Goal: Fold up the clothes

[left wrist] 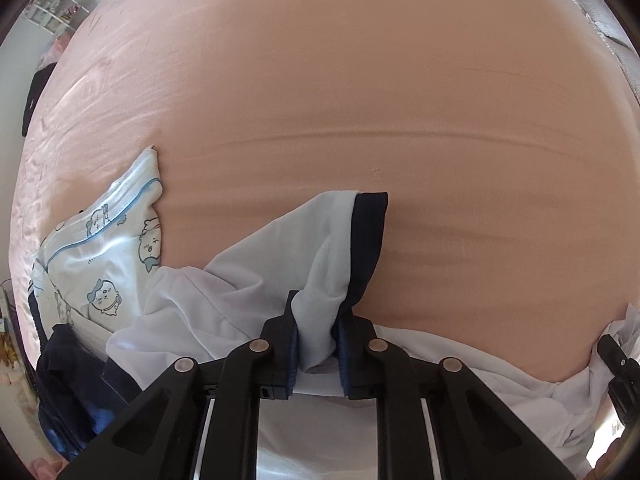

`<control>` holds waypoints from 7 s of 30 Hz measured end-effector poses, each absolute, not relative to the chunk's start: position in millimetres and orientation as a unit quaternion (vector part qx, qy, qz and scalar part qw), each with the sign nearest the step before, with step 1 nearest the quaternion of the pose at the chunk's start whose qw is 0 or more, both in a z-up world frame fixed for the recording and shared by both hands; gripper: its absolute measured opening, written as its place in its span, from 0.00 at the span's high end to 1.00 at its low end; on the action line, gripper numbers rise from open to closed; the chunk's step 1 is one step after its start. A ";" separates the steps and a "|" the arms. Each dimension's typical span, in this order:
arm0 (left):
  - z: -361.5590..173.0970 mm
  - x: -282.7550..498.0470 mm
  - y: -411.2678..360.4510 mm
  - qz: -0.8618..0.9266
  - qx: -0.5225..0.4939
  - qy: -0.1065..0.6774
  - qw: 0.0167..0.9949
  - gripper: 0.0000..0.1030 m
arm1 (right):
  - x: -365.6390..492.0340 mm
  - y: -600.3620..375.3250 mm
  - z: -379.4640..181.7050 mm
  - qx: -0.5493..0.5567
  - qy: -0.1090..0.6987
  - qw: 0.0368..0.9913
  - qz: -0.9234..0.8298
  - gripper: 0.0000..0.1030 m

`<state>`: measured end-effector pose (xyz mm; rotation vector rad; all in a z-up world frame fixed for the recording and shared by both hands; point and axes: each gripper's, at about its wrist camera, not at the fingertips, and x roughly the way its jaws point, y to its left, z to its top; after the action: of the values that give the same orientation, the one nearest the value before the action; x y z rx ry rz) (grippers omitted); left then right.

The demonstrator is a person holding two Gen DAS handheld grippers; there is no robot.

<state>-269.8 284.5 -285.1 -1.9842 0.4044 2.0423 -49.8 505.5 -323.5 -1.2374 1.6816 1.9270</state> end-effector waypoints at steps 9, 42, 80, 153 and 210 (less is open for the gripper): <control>-246.2 -287.1 255.1 0.733 -0.660 0.108 0.125 0.88 | -52.0 511.8 -292.8 -0.359 0.562 0.111 0.737 0.90; -199.4 -360.7 270.4 0.760 -0.636 0.042 0.123 0.88 | -122.2 601.4 -212.3 -0.331 0.474 0.138 0.804 0.91; -167.9 -274.0 265.5 0.737 -0.646 0.075 0.183 0.24 | -84.8 556.4 -175.5 -0.447 0.388 0.174 0.787 0.25; -257.5 9.9 242.9 0.743 -0.612 0.173 0.207 0.24 | 75.8 460.0 -261.4 -0.526 0.369 0.157 0.750 0.25; -236.6 12.4 220.2 0.753 -0.603 0.115 0.238 0.83 | 68.3 437.0 -264.4 -0.592 0.207 0.217 0.748 0.93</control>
<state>12.4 220.2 -236.6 -1.6511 0.3154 2.0640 68.3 437.0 -264.4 -1.6386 0.5738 2.0728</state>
